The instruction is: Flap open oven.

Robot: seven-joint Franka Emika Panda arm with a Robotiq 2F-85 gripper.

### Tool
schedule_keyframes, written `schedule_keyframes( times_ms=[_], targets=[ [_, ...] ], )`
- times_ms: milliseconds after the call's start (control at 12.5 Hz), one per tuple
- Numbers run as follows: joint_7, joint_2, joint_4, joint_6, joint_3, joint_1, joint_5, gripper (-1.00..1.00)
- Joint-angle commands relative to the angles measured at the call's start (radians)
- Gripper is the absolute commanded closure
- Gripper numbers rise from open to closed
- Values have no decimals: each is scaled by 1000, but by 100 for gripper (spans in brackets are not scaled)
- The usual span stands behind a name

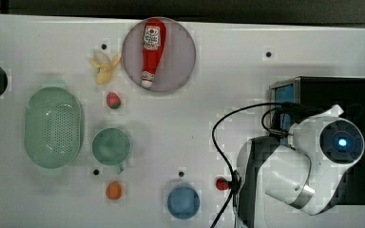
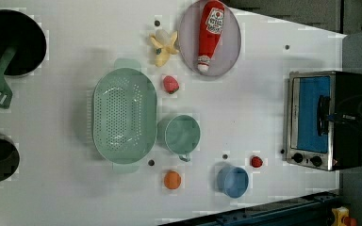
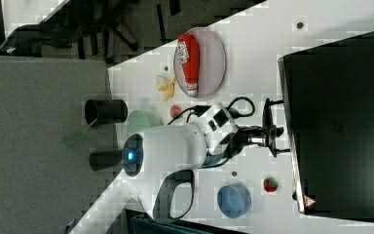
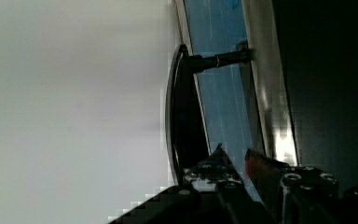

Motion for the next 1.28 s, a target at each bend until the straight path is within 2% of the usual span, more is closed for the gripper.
schedule_keyframes(
  times_ms=[80, 240, 400, 720, 880, 1280],
  targets=[
    [-37, 13, -4, 29, 2, 5, -2, 65],
    [-22, 21, -4, 31, 6, 14, -13, 65],
    [12, 20, -5, 28, 16, 27, -81, 65],
    [250, 21, -21, 10, 49, 65, -352, 65],
    [384, 22, -29, -20, 81, 81, -449, 65],
    [573, 66, -34, -74, 176, 98, -523, 65]
  ],
)
